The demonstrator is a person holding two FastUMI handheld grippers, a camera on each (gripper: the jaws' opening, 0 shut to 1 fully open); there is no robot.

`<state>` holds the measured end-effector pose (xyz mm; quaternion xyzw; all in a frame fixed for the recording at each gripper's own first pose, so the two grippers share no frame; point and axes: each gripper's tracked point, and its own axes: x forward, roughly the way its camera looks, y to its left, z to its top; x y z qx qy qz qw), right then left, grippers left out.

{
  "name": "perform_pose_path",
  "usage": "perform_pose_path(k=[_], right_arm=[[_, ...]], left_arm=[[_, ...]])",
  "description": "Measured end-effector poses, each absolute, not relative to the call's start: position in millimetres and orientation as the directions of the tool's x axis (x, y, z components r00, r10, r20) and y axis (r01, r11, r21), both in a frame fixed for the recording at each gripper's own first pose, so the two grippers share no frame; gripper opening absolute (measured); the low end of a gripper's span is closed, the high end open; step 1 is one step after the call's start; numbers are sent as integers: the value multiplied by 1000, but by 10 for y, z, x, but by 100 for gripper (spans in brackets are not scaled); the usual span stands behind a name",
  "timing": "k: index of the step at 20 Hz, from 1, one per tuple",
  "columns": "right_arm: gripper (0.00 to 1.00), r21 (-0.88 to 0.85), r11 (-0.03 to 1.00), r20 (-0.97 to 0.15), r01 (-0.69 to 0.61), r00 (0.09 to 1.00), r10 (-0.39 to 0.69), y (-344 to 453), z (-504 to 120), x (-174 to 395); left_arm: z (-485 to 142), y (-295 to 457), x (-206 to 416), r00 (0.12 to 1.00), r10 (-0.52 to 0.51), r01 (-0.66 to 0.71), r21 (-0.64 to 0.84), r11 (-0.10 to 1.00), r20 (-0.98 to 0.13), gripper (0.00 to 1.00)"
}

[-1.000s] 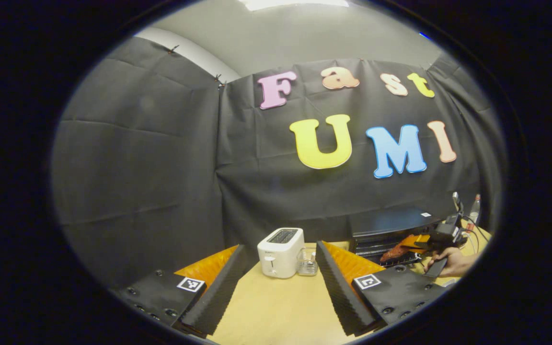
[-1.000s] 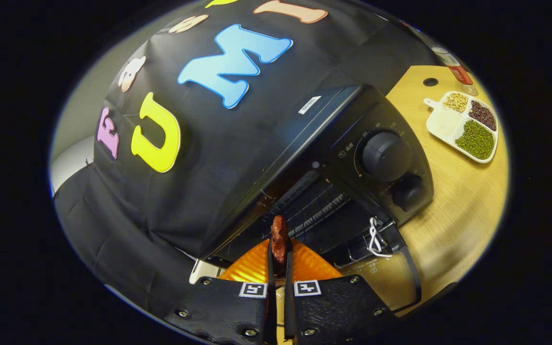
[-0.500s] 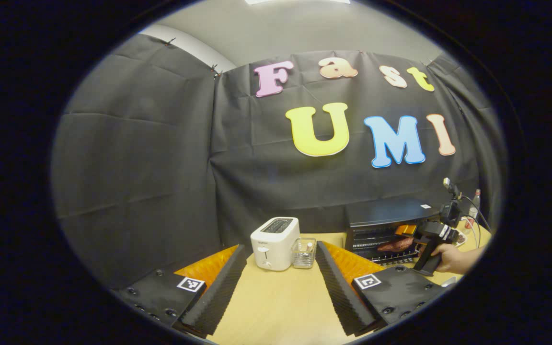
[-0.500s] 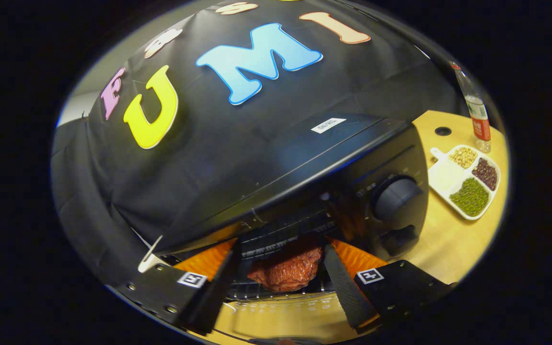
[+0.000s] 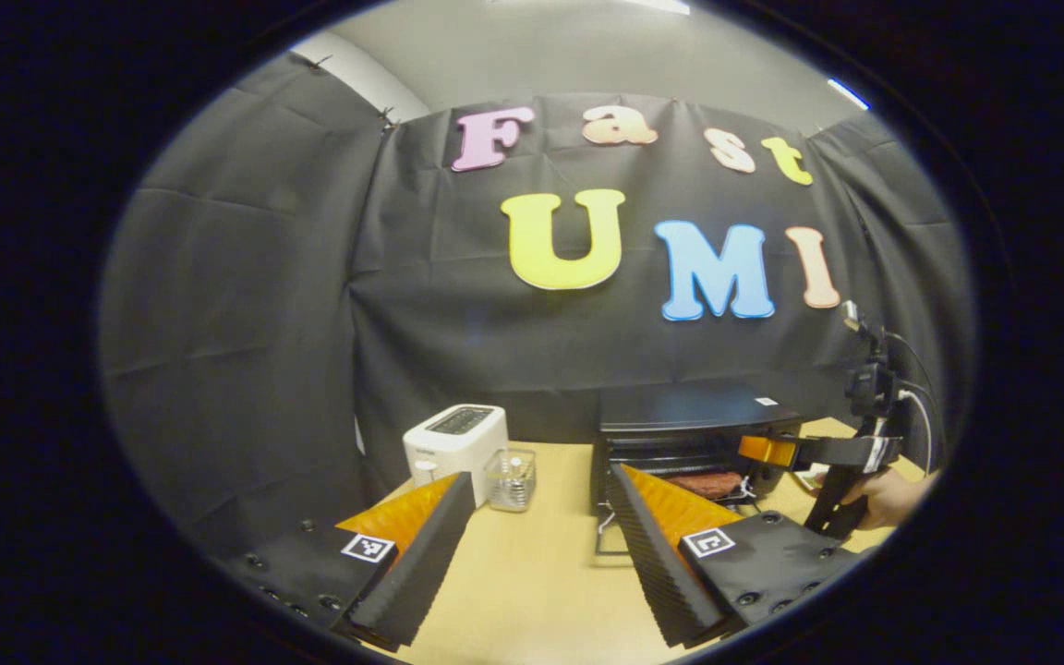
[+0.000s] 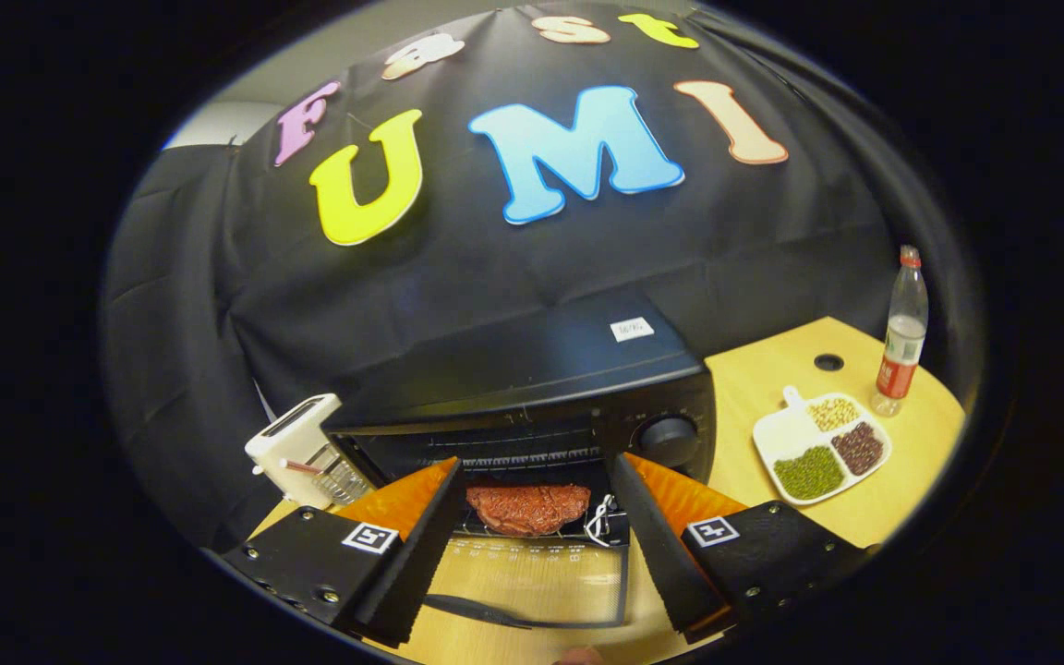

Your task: Open the electric oven with the left hand, put the food in, and close the electric oven.

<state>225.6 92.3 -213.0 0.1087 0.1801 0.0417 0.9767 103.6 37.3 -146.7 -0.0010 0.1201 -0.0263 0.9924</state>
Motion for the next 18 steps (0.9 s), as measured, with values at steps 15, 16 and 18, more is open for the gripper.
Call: perform_pose_path(k=[15, 16, 18], right_arm=[[97, 37, 998, -120, 49, 992, -44, -220, -664, 885], [98, 22, 997, -127, 67, 990, -64, -316, -663, 834], [98, 8, 996, -133, 93, 987, -91, -455, -646, 720]], left_arm=[[-3145, -1218, 994, 804, -273, 227, -153, 962, -528, 94], [-3248, -1277, 1013, 788, -272, 222, -157, 962, -552, 100], [-3451, -1382, 1064, 752, -272, 225, -154, 962, -600, 100]])
